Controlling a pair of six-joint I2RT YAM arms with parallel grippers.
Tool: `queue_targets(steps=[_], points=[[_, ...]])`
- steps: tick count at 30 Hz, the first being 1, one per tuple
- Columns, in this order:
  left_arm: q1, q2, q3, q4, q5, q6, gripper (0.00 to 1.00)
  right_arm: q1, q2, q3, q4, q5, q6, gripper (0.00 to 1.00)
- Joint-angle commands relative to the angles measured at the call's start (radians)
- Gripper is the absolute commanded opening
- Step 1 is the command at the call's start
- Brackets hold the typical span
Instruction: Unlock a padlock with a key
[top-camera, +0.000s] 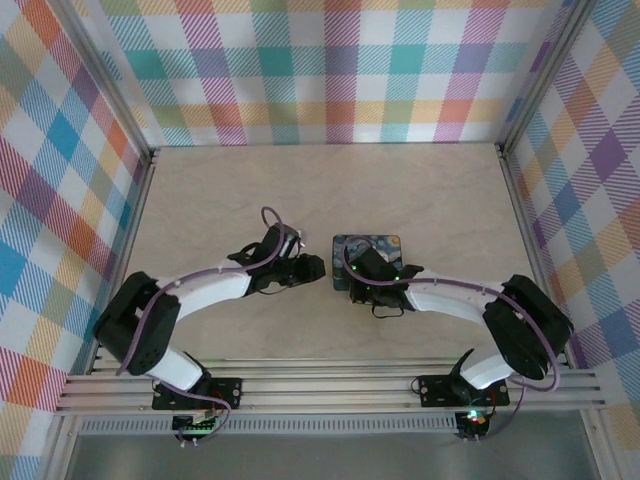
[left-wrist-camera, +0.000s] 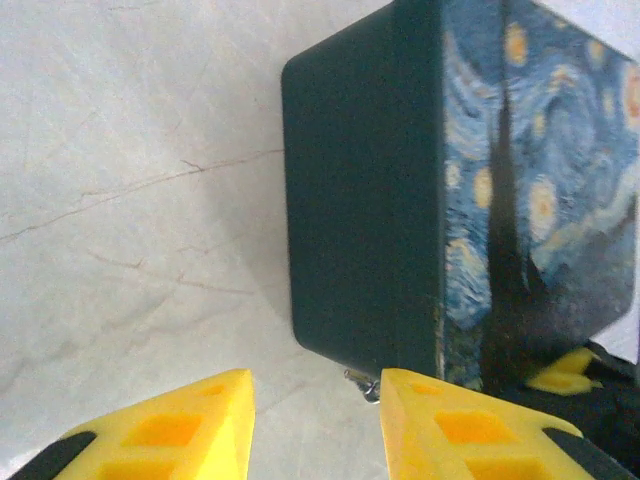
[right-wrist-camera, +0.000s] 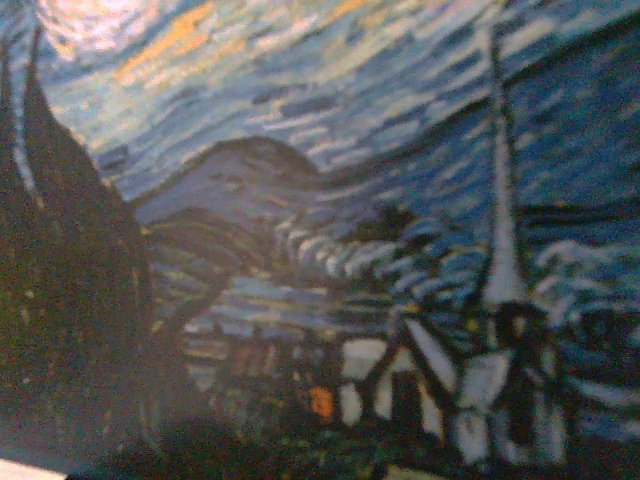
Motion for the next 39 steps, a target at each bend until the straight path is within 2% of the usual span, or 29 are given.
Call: queue_targets(steps=[1,8,13,18,27,32,36,39], points=[[0.015,-0.109,-0.062,-0.001,0.017,0.035,0.37,-0.009,-0.059,0.021,-0.044,-0.048,0.051,0.02],[0.009,-0.276,-0.274,0.253,0.158,-0.004,0.37,-0.055,-0.09,0.021,-0.072,-0.193,0.14,0.0],[-0.056,-0.355,-0.37,0.368,0.144,-0.008,0.37,-0.067,-0.074,0.037,-0.084,-0.285,0.193,0.0],[-0.146,-0.295,-0.396,0.505,0.113,-0.058,0.37,-0.071,-0.039,0.089,-0.114,-0.333,0.208,0.0],[-0.186,-0.126,-0.413,0.768,0.026,-0.225,0.33,-0.085,0.025,0.144,-0.117,-0.385,0.271,0.0],[-0.177,-0.18,-0.426,0.688,0.01,-0.184,0.31,-0.1,0.032,0.151,-0.103,-0.402,0.279,0.0],[-0.167,-0.173,-0.485,0.811,0.02,-0.242,0.29,-0.101,0.021,0.124,-0.086,-0.414,0.306,0.0],[-0.166,-0.182,-0.494,0.799,0.026,-0.237,0.31,-0.106,0.011,0.109,-0.074,-0.414,0.315,0.0]])
